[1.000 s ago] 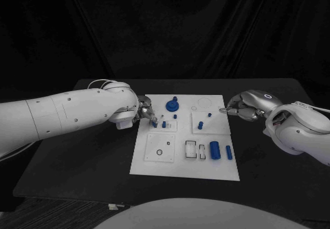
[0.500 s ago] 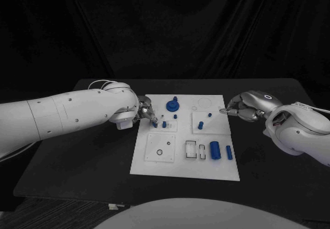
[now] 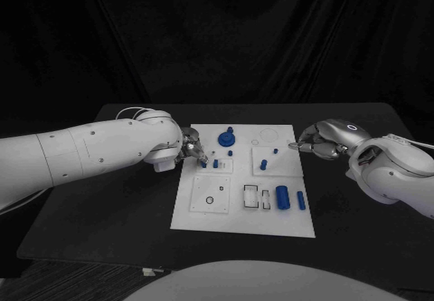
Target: Assemble the parts on the task board
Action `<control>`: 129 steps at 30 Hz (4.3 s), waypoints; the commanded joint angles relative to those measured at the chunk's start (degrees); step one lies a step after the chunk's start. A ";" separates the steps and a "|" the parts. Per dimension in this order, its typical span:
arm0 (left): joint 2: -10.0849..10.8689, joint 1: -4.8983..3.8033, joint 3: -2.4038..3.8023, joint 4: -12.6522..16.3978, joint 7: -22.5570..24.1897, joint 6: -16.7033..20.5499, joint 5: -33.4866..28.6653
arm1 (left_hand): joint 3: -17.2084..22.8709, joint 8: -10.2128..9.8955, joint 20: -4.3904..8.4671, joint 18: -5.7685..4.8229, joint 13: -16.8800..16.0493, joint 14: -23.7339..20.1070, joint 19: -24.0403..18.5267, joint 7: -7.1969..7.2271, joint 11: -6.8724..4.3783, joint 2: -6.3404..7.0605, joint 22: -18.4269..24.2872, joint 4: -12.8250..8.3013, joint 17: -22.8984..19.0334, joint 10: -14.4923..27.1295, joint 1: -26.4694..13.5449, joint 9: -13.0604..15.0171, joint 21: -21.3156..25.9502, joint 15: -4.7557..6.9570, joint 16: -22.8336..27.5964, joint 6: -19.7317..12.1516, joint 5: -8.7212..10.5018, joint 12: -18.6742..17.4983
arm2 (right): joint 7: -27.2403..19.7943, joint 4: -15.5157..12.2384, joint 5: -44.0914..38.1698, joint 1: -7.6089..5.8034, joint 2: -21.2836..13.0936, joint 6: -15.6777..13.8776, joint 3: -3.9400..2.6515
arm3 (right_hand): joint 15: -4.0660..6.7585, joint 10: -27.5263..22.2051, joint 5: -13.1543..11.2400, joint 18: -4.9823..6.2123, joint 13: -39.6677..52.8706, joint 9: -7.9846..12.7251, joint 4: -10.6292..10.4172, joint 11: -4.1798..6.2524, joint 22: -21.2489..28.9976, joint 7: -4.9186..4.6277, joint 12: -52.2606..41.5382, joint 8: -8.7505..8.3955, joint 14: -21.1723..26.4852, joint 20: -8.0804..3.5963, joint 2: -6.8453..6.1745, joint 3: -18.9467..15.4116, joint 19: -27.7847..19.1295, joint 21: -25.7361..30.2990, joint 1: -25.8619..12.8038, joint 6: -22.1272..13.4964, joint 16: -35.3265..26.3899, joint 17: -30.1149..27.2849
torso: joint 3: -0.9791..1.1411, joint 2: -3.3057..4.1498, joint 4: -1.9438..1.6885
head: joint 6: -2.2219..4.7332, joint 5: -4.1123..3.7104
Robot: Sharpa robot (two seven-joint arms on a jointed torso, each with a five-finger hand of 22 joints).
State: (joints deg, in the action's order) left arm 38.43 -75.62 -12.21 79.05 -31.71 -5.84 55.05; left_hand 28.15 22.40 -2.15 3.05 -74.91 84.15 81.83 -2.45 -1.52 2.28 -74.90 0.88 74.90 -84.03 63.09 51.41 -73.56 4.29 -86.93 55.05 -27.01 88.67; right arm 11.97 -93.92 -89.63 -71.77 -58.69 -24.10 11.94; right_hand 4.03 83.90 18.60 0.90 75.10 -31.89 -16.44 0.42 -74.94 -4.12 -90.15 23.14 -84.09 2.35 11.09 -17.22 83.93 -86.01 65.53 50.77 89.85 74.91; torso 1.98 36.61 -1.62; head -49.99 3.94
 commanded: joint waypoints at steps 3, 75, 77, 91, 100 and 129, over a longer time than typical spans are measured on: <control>-0.14 0.27 0.01 0.16 0.75 -0.78 -0.12 | 0.15 -0.08 0.34 0.77 -12.94 3.98 0.02 0.28 -0.44 -0.63 -8.96 0.06 11.57 -4.20 -0.04 0.10 0.30 0.41 0.37 0.06 -0.23 -0.34 | 0.59 -0.06 -0.37 0.15 -0.11 -0.21 -0.03 | -0.40 6.10 0.38 0.30 14.90 0.05 -0.03 -0.30 -13.46 0.01 0.15 0.06 -5.91 0.43 -0.16 -0.32 3.64 0.18 0.54 -0.08 0.15 15.09 | 0.00 -0.01 0.01 | -0.01 0.01; 0.10 -0.74 0.05 -7.34 54.08 35.82 27.25 | -19.01 -3.32 -4.72 5.47 36.37 -27.40 -22.19 -4.29 7.36 2.48 -2.86 14.72 -22.61 59.63 23.45 -16.41 28.67 -5.32 32.93 -25.19 18.92 -56.74 | -3.80 -2.60 -0.37 -1.07 -2.24 -7.46 -0.05 | -0.28 6.10 0.17 0.00 14.90 0.10 -0.29 -0.12 -13.87 0.11 0.15 0.12 -5.91 0.35 0.04 -0.86 4.27 -0.86 0.09 0.18 0.15 15.09 | 0.00 -0.11 0.02 | -0.01 0.59; -1.15 -0.19 0.05 -8.44 53.53 34.49 35.04 | -14.45 -9.12 -3.37 3.65 50.14 -15.57 -10.34 1.74 4.23 5.54 -5.36 15.30 -22.85 54.14 24.15 -26.57 18.15 -3.19 30.14 -19.17 19.15 -64.12 | -4.25 -2.80 -0.37 -1.09 -2.16 -7.53 -0.05 | -0.27 6.10 0.15 0.01 14.90 0.11 -0.29 -0.11 -13.86 0.12 0.15 0.12 -5.91 0.34 0.05 -0.90 4.26 -0.83 0.04 0.19 0.15 15.09 | -0.02 -0.09 0.04 | -0.01 0.50; -6.57 2.17 0.06 -11.66 45.54 22.18 47.81 | -14.16 -13.80 -2.62 2.73 63.02 -9.12 -4.58 4.08 3.94 7.70 -7.44 14.19 -16.10 48.03 23.28 -36.62 14.49 -3.18 19.14 -10.31 19.25 -63.95 | -6.19 -3.56 -0.37 -0.27 -2.07 -7.37 -0.04 | -0.18 6.10 -0.26 0.00 14.90 0.15 -0.35 -0.03 -13.88 0.20 0.15 0.13 -5.91 0.25 0.62 -1.47 4.29 -0.86 -1.16 0.32 0.15 15.09 | -0.19 0.27 0.02 | -0.01 1.20; -7.77 2.97 0.06 -12.23 44.86 20.86 48.31 | -13.72 -12.18 -2.63 2.54 61.71 -8.77 -3.86 2.55 3.51 6.82 -7.76 12.35 -15.43 43.23 22.01 -36.27 13.33 -3.11 17.23 -6.15 18.76 -60.56 | -6.17 -3.46 -0.37 0.20 -1.89 -6.71 -0.04 | -0.18 6.10 -0.29 0.00 14.90 0.15 -0.34 -0.03 -13.87 0.20 0.15 0.13 -5.91 0.24 0.69 -1.52 4.28 -0.84 -1.27 0.32 0.15 15.09 | -0.12 0.21 0.00 | -0.01 1.17; -10.33 4.41 0.06 -15.08 45.12 20.72 48.40 | -9.61 -12.61 -2.53 2.54 60.54 -9.30 -3.92 2.15 3.40 6.15 -7.77 9.20 -16.32 39.60 22.46 -36.42 13.14 -3.16 16.52 -5.03 13.31 -59.24 | -5.52 -2.95 -0.37 0.38 -1.63 -5.08 -0.04 | -0.18 6.10 -0.30 0.05 14.90 0.17 -0.30 -0.06 -13.81 0.21 0.15 0.10 -5.91 0.22 0.83 -1.58 4.19 -0.68 -1.38 0.30 0.15 15.09 | -0.10 0.15 -0.02 | -0.01 0.73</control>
State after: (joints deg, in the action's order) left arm 28.27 -71.36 -12.20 64.07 12.84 14.71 103.27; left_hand 18.31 9.98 -4.81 6.60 -14.29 75.06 77.74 -0.32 1.84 8.82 -74.91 9.93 58.63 -44.22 85.22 15.07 -60.32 1.11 -70.28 49.65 -13.53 29.28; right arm 6.25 -96.87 -89.63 -71.55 -60.33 -29.70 11.93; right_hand 4.03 83.90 18.60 0.91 75.10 -31.80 -16.68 0.42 -74.91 -4.12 -90.38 23.14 -84.09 2.35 11.78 -18.41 83.93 -86.53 64.80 50.77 89.85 74.90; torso 1.87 36.76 -1.63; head -49.99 4.71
